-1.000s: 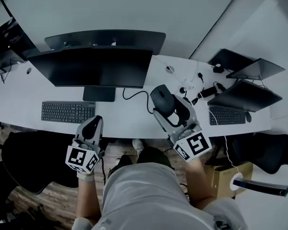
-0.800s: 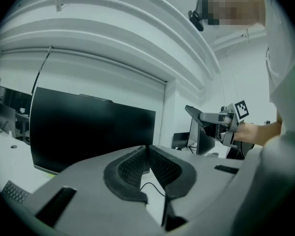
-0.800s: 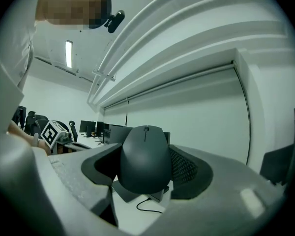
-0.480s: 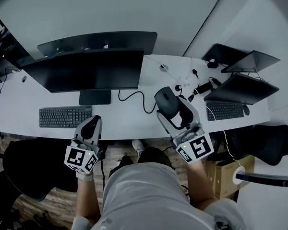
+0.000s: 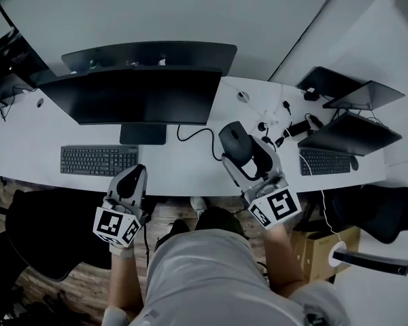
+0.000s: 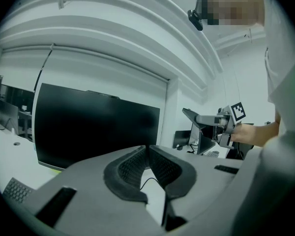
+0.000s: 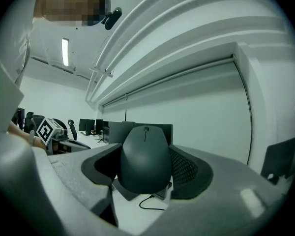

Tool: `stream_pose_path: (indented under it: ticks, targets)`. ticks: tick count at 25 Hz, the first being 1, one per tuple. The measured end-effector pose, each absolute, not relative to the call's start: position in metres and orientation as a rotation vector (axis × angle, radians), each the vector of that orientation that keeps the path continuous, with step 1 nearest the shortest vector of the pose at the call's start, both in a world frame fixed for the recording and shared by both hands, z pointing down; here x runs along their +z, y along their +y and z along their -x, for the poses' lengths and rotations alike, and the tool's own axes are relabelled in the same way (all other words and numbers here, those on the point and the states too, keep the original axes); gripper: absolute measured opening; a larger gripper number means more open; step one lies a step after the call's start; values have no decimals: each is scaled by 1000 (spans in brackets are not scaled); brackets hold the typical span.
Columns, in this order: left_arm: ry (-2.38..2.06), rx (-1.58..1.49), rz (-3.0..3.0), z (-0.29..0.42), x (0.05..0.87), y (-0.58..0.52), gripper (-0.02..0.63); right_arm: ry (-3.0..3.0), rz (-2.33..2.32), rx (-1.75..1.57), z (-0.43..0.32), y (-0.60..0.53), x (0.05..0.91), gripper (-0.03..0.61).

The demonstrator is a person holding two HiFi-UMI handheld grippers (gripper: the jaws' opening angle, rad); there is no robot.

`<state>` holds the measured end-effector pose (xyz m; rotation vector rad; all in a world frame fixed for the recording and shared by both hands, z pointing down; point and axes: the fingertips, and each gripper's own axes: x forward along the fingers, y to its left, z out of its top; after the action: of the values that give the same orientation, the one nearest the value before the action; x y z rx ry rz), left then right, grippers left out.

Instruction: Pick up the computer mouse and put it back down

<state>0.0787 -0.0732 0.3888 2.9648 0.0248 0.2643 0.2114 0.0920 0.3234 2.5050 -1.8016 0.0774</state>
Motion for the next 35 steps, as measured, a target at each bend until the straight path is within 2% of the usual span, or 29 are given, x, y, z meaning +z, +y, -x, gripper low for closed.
stream_pose_path:
  ticks: [21,35]
  targets:
    - [-320,350,-2866,-25,412,-117,3,-2075,-2175,357,-194,-33,412,291]
    - [-723,332,-2751,47,443,-116,3,-2232,-1817,455,-148,-88,507,291]
